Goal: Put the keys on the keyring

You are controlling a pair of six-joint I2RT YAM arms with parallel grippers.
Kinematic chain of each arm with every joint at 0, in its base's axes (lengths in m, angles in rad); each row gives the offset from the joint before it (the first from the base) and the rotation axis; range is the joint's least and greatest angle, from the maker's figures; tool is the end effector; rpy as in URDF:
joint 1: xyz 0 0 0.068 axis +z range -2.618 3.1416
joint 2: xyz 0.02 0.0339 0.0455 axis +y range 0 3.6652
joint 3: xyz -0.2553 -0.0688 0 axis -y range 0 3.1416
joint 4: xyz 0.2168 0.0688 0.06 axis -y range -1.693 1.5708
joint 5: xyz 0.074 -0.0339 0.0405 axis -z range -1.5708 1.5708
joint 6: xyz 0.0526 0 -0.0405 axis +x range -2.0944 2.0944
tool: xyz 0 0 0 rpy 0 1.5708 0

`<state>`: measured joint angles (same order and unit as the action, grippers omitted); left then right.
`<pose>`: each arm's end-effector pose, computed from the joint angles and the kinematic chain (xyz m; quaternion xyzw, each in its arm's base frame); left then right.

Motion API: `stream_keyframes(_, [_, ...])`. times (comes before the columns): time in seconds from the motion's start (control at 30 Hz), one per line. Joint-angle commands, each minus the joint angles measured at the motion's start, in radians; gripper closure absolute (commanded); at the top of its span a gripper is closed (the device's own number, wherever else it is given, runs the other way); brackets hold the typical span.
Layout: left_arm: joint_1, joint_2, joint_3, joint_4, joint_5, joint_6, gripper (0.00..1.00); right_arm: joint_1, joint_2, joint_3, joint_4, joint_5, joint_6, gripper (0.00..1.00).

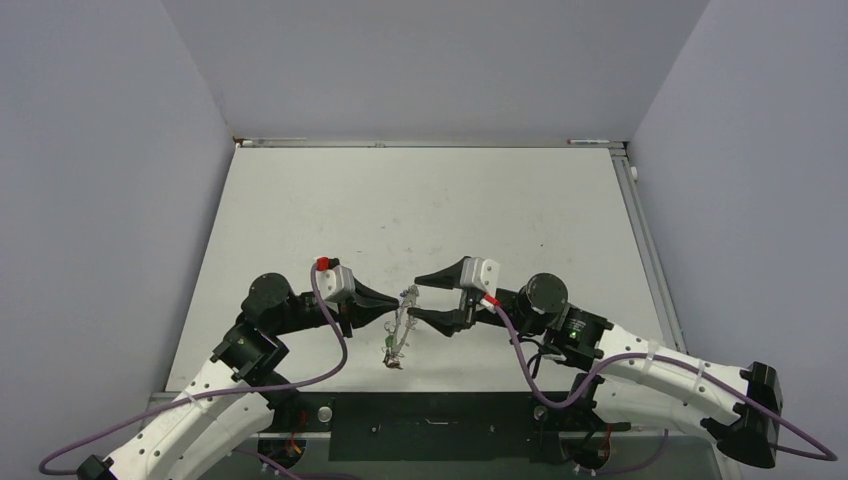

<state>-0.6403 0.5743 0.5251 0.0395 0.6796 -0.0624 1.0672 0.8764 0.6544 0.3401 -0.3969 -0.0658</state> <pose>0.0926 -0.1102 0.3003 0.4157 0.5753 -0.4507 0.5414 0.0801 0.1876 0.3349 -0.4738 0.4703 0.4667 0.5801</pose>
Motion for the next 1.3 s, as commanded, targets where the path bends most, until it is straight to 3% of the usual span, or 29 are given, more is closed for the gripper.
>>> stream_keyframes(0.0, [0.004,-0.011,0.05,0.043,-0.009,0.018,1.0,-0.004,0.044,0.092,-0.152,-0.004,-0.076,0.5])
stream_keyframes(0.43, [0.001,-0.014,0.046,0.043,-0.003,0.014,1.0,-0.003,0.137,0.165,-0.241,-0.057,-0.121,0.64])
stream_keyframes(1.27, [-0.005,-0.011,0.042,0.045,0.001,0.013,1.0,-0.003,0.155,0.152,-0.156,-0.046,-0.112,0.7])
